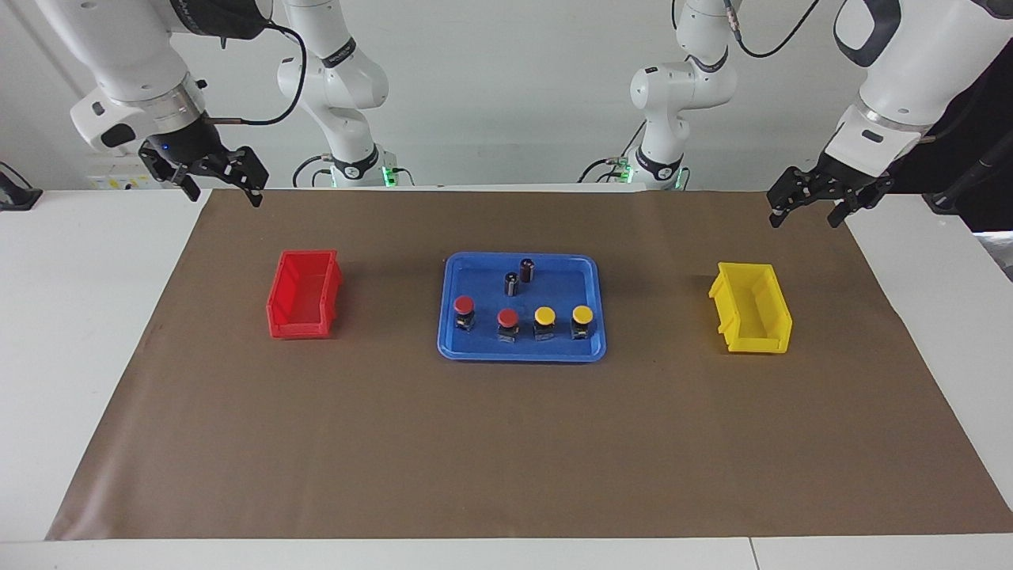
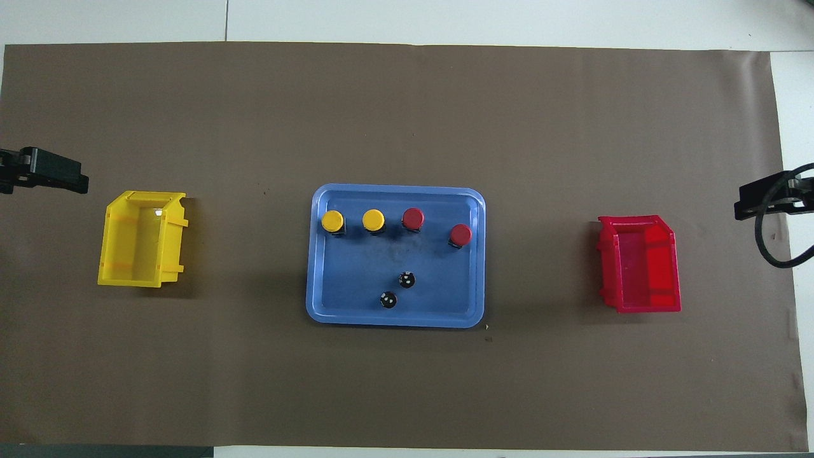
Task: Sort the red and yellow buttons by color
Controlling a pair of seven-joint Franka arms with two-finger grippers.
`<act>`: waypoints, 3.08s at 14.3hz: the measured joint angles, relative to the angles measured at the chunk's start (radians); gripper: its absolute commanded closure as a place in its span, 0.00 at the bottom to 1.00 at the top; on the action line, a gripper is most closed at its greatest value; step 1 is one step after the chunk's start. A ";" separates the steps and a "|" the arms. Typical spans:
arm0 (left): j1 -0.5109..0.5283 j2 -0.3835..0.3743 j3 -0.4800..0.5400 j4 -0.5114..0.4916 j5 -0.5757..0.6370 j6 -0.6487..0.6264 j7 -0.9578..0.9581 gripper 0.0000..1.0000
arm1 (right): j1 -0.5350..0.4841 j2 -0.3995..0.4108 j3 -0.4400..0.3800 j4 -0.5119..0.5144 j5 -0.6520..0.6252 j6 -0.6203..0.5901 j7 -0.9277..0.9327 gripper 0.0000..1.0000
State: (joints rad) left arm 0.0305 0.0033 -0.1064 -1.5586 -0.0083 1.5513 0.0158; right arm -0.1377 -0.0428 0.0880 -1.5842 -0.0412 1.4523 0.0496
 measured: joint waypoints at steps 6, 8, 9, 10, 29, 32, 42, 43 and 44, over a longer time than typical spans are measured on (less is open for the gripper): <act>0.000 0.000 0.000 0.000 0.000 0.000 0.000 0.00 | 0.000 0.000 0.000 0.000 0.000 0.000 0.000 0.00; 0.000 0.000 0.000 -0.001 0.000 0.001 0.000 0.00 | 0.000 0.000 0.000 0.000 0.000 0.000 0.000 0.00; 0.000 0.000 0.000 -0.002 0.000 0.004 0.000 0.00 | 0.000 0.000 0.000 0.000 0.000 0.000 0.000 0.00; 0.000 0.000 0.000 -0.006 0.000 0.008 0.000 0.00 | 0.000 0.000 0.001 0.000 0.000 0.000 0.000 0.00; -0.129 0.010 -0.011 -0.224 -0.005 0.268 -0.186 0.00 | 0.490 0.297 0.020 -0.162 0.087 0.605 0.528 0.02; -0.175 0.016 -0.012 -0.275 -0.005 0.312 -0.240 0.00 | 0.502 0.301 0.020 -0.262 0.087 0.692 0.528 0.15; -0.355 0.083 -0.015 -0.344 -0.005 0.427 -0.436 0.00 | 0.511 0.320 0.020 -0.321 0.087 0.748 0.528 0.33; -0.370 0.088 -0.016 -0.359 -0.005 0.454 -0.453 0.00 | 0.511 0.323 0.020 -0.323 0.087 0.750 0.528 0.33; -0.383 0.090 -0.016 -0.370 -0.005 0.478 -0.469 0.00 | 0.512 0.326 0.020 -0.324 0.087 0.751 0.528 0.33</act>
State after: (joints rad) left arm -0.3526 0.0937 -0.1221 -1.9285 -0.0133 2.0288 -0.4536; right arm 0.3741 0.2831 0.1077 -1.9081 0.0456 2.2030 0.5779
